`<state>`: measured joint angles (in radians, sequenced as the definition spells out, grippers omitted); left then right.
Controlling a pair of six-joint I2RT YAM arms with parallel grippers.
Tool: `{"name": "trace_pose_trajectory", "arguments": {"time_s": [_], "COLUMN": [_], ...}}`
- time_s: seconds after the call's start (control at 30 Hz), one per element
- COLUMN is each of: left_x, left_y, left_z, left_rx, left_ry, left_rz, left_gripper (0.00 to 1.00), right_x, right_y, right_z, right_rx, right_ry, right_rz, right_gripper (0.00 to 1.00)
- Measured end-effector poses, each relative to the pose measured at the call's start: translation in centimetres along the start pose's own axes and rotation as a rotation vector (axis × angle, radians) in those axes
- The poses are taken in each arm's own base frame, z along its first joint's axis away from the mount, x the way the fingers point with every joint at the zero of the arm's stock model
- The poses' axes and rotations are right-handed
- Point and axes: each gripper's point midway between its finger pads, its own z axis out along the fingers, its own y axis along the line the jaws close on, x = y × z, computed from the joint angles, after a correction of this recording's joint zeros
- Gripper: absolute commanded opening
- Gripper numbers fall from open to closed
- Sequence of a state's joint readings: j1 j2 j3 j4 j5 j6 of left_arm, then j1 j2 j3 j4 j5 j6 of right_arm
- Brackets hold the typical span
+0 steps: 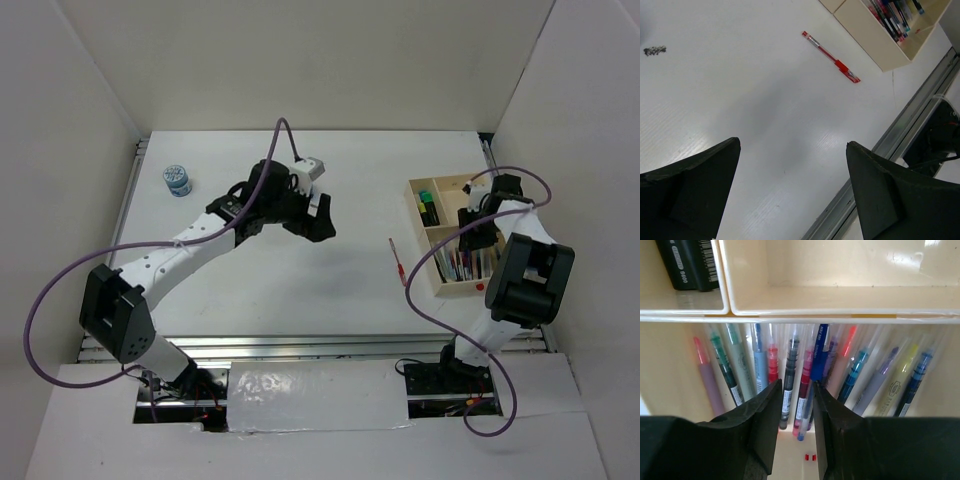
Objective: Sort the stationery into containers
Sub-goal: Place the pen in the storage box, then pick up the pen from the center of the board.
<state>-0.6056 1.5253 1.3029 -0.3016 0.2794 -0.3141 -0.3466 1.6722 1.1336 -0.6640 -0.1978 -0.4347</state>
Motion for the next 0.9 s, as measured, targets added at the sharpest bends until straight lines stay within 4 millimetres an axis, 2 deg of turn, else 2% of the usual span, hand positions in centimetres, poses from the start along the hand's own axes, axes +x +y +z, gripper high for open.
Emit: {"name": "trace_pose_trajectory", "arguments": {"time_s": [0.13,0.2,0.33,0.43,0.53,0.6,0.67,0.73,0.8,0.9], "left_x": [0.6,1.1,3.6,6.7,8.2,8.2,7.1,5.1,3.3,1.9], "left_y": [-1.3,-2.2,-4.0,-4.5,-5.0,-5.2,-5.4,-4.7,-2.9,1.3], "left_z": [0.7,1.3,3.4,5.9,8.3,9.5,10.4,11.0,10.9,9.8], "left_rx": [0.067,0.140,0.319,0.428,0.509,0.538,0.560,0.558,0.529,0.434], "left_ry": [0.018,0.026,0.072,0.148,0.185,0.182,0.142,0.066,0.000,-0.043], "left_rz": [0.099,0.207,0.465,0.638,0.740,0.747,0.714,0.623,0.502,0.325], "left_gripper": [0.93,0.85,0.81,0.80,0.80,0.80,0.80,0.81,0.83,0.84], "right_x": [-0.6,-1.5,-4.8,-6.9,-6.9,-6.5,-6.0,-5.7,-4.9,-3.3], "right_y": [0.3,0.8,1.6,2.0,2.8,3.7,5.6,9.2,13.1,18.1], "right_z": [-0.8,-2.0,-6.7,-11.2,-14.1,-15.1,-15.4,-15.3,-14.8,-13.2], "right_rx": [-0.008,-0.025,-0.052,-0.067,-0.095,-0.116,-0.133,-0.183,-0.241,-0.317], "right_ry": [-0.015,-0.050,-0.200,-0.338,-0.408,-0.428,-0.431,-0.425,-0.404,-0.341], "right_rz": [0.013,0.025,0.043,0.046,0.047,0.041,0.005,-0.073,-0.149,-0.245], "right_gripper": [0.38,0.38,0.38,0.38,0.38,0.39,0.41,0.41,0.42,0.40]}}
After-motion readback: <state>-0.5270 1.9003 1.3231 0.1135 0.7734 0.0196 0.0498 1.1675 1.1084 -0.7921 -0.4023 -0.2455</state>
